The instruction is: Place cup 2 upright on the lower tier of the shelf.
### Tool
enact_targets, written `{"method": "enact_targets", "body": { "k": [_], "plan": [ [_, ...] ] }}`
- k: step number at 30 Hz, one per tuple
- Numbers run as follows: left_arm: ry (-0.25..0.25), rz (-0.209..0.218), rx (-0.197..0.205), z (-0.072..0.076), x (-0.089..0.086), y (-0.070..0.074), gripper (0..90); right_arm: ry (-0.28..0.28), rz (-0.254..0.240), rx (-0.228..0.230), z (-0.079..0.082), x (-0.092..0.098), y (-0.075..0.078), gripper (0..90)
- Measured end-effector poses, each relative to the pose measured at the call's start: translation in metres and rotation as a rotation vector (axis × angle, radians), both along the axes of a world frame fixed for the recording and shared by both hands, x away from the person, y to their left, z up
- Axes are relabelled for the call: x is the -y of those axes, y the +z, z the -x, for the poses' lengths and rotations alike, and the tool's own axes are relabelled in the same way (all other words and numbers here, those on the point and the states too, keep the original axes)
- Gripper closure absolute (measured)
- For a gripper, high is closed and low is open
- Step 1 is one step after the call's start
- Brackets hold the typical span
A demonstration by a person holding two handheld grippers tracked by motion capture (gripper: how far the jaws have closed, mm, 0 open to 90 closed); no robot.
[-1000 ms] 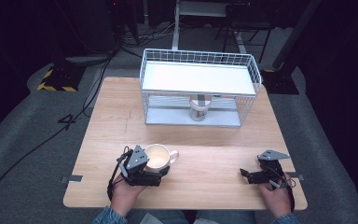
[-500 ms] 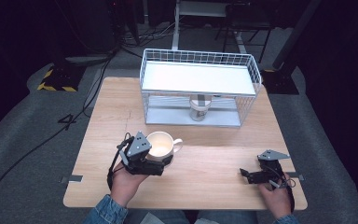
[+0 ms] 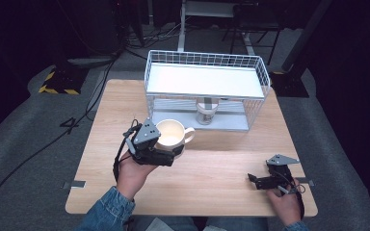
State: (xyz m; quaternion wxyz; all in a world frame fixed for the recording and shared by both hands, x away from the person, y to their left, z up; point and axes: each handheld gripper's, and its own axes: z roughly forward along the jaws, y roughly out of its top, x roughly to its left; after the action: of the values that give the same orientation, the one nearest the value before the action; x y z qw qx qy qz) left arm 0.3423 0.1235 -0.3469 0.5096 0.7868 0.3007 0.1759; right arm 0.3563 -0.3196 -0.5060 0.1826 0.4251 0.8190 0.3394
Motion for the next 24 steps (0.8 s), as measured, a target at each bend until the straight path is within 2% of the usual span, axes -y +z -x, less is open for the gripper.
{"method": "enact_targets", "body": {
  "k": [10, 15, 24],
  "plan": [
    [0.006, 0.029, 0.002, -0.017, 0.006, 0.014, 9.2, -0.001, 0.000, 0.000, 0.000, 0.000, 0.000, 1.6],
    [0.028, 0.055, 0.009, -0.030, 0.010, 0.025, 9.2, -0.001, -0.001, 0.000, 0.000, 0.000, 0.000, 1.6],
    [0.060, 0.052, 0.039, -0.049, 0.016, 0.043, 9.2, -0.001, -0.001, 0.000, 0.000, 0.000, 0.000, 1.6]
  ]
}}
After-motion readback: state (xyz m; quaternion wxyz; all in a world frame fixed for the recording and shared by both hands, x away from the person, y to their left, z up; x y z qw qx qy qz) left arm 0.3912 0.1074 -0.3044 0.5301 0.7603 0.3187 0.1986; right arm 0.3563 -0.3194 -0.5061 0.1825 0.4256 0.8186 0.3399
